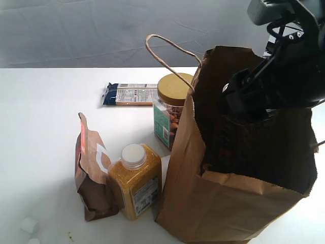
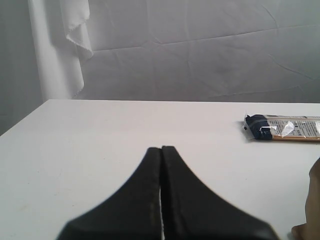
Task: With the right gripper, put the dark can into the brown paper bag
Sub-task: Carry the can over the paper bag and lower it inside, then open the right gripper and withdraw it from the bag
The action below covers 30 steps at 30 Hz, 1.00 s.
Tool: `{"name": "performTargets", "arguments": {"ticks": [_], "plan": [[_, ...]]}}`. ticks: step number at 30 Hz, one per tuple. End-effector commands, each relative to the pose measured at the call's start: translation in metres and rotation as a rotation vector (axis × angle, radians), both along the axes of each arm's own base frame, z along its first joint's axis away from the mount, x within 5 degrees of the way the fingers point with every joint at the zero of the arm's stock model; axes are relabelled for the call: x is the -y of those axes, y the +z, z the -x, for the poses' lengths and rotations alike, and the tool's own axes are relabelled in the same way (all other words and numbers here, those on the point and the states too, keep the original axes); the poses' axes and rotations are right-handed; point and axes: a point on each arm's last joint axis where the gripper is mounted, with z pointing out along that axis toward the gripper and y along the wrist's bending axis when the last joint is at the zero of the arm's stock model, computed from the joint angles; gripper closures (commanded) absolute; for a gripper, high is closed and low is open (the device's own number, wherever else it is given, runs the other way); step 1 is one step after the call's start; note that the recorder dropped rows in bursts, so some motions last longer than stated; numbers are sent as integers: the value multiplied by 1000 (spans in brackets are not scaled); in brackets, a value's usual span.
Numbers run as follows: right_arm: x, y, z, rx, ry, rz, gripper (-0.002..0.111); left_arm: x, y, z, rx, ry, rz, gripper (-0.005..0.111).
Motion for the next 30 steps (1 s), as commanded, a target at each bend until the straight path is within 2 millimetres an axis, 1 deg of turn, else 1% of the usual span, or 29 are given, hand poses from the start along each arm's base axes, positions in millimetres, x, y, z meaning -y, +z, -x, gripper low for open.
{"name": "performTargets", "arguments": {"ticks": [1,3,6,8,10,12,17,21,22,23,25,27,28,29,30], "plan": [[-1,7,-1,46,-3,-64,100,0,-1,0,5,-5,1,107],[-1,7,-1,46,0,-61,88,0,-1,0,5,-5,1,107],[-1,7,0,43,0,-58,63,0,-1,0,5,-5,1,107],[-1,6,0,42,0,-56,44,0,-1,0,5,-5,1,107],[-1,6,0,41,0,-55,32,0,-1,0,5,-5,1,107],[0,6,0,33,0,-46,25,0,-1,0,5,-5,1,107],[1,4,1,20,1,-26,20,0,-1,0,5,-5,1,107],[1,4,1,13,-10,-32,21,0,-1,0,5,-5,1,107],[1,4,1,9,-15,-35,23,0,-1,0,5,-5,1,107],[2,5,2,5,-24,-43,27,0,-1,0,5,-5,1,107],[5,9,5,10,-29,-56,42,0,-1,0,5,-5,1,107],[11,17,11,24,-30,-89,61,0,-1,0,5,-5,1,107],[13,20,13,28,-32,-108,69,0,-1,0,5,-5,1,107],[19,29,20,43,-31,-148,88,0,-1,0,5,-5,1,107],[22,32,23,54,-30,-162,97,0,-1,0,5,-5,1,107]]}}
